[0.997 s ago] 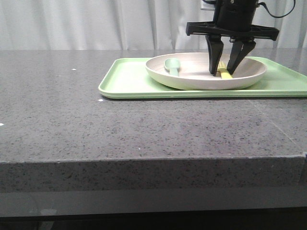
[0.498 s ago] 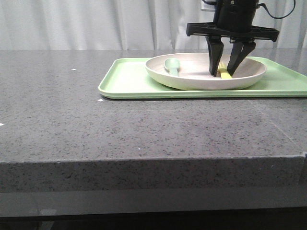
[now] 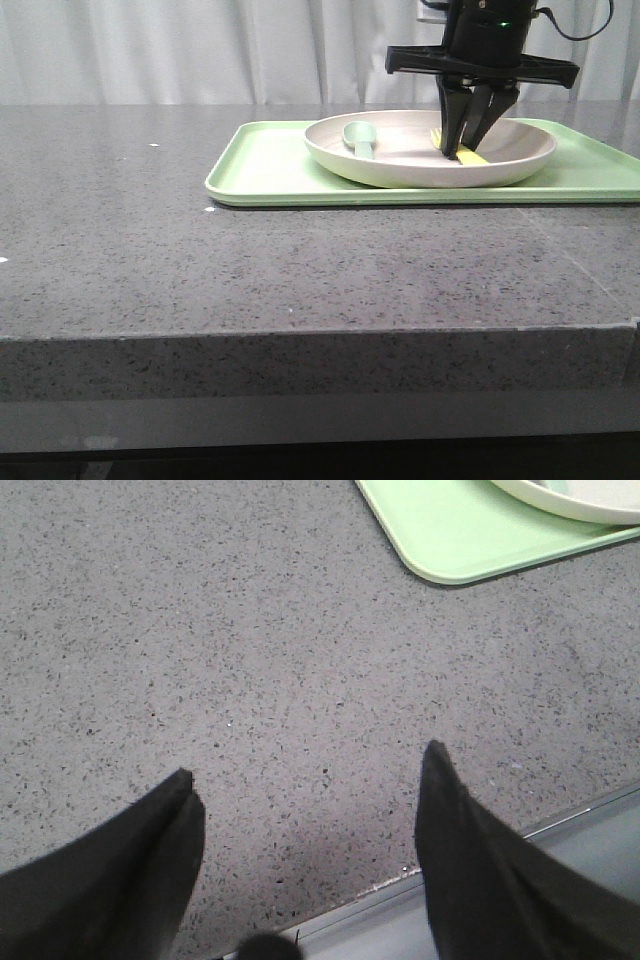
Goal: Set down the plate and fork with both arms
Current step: 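Lift the yellow fork out of the plate with the right gripper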
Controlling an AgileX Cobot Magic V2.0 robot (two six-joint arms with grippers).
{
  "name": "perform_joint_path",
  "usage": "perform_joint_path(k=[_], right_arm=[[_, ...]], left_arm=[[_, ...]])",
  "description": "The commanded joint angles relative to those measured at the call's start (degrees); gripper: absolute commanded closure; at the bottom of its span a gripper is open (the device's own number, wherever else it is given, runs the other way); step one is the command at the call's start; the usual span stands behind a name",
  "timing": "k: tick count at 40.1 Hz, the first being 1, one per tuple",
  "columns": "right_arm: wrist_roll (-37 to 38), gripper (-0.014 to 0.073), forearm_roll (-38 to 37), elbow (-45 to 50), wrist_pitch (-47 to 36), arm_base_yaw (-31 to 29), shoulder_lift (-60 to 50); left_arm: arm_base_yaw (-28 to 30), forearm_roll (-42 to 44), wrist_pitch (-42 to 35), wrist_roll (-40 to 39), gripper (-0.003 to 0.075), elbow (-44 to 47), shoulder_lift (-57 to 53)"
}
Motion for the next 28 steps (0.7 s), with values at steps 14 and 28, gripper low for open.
perform_joint_path(k=[14,28], right_arm=[[-7.1,0.0496,-0.6,-1.8,5.6,-0.5,-15.3],[-10.3,0.0496,-2.6,8.2,5.6,-7.1,-28.5]], left_arm=[[0.2,-0.2,-4.2,0.0,0.0269,-1.6,0.0],[0.2,-0.2,-4.3,0.0,0.0269,-1.6,0.0]])
